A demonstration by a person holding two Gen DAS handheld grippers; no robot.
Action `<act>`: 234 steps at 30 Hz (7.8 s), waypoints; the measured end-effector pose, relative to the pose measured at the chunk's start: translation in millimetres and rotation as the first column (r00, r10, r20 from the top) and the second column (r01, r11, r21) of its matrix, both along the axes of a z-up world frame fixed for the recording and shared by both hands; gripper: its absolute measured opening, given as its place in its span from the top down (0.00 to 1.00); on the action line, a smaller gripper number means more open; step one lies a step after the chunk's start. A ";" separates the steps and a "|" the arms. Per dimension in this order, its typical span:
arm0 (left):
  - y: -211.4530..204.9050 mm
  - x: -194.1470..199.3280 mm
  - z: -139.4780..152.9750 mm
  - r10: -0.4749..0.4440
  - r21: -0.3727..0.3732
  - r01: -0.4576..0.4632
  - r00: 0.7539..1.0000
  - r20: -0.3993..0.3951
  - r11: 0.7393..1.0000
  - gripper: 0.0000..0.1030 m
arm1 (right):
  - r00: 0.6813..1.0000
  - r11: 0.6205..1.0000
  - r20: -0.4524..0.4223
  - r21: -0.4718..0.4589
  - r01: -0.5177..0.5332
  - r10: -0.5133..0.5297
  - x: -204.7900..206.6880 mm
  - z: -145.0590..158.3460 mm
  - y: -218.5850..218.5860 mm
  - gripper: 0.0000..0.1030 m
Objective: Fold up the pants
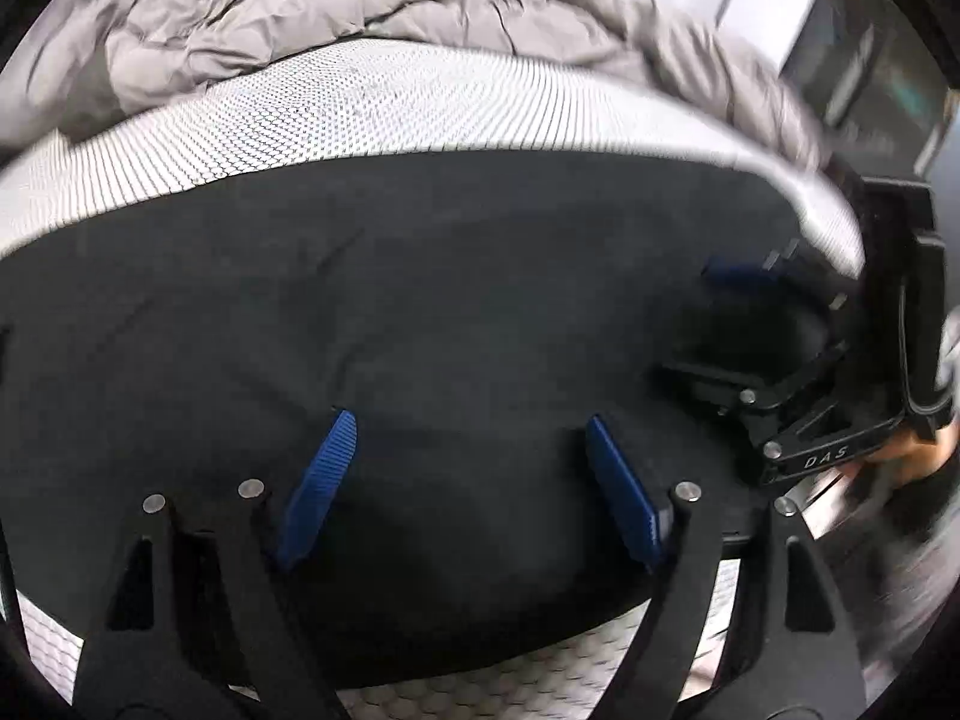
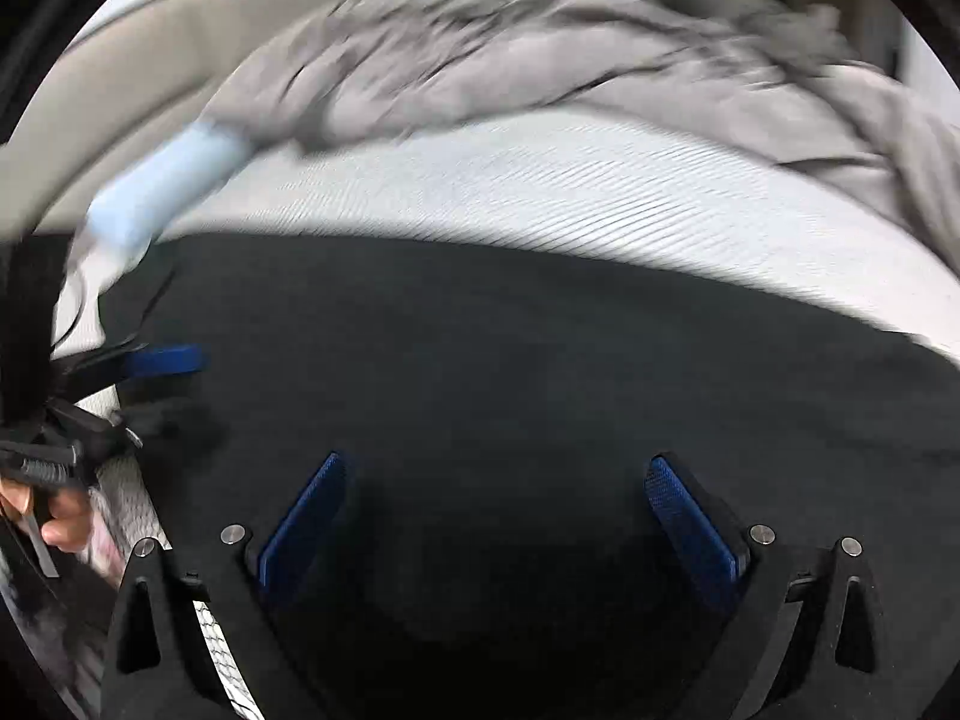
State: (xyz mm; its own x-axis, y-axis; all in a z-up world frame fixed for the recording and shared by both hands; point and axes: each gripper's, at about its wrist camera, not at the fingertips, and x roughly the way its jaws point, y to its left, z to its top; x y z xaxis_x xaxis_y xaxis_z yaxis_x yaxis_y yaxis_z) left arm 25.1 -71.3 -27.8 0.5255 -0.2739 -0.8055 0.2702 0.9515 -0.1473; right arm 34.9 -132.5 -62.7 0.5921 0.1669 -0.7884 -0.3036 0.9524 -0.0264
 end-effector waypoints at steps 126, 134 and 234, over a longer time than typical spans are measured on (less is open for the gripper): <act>82.3 74.4 6.9 0.221 0.118 -0.225 0.974 0.045 0.967 0.19 | 0.852 0.793 0.135 -0.315 0.521 -0.506 39.6 -4.7 -179.4 0.02; 202.8 1.8 43.9 0.457 0.010 -0.467 0.870 0.187 0.884 0.19 | 0.901 0.878 0.174 -0.214 0.428 -0.397 12.3 8.4 -141.1 0.02; 153.2 6.0 48.0 0.385 -0.029 -0.384 0.917 0.102 0.923 0.48 | 0.994 0.997 0.083 -0.005 0.074 -0.074 26.7 25.6 -41.6 0.00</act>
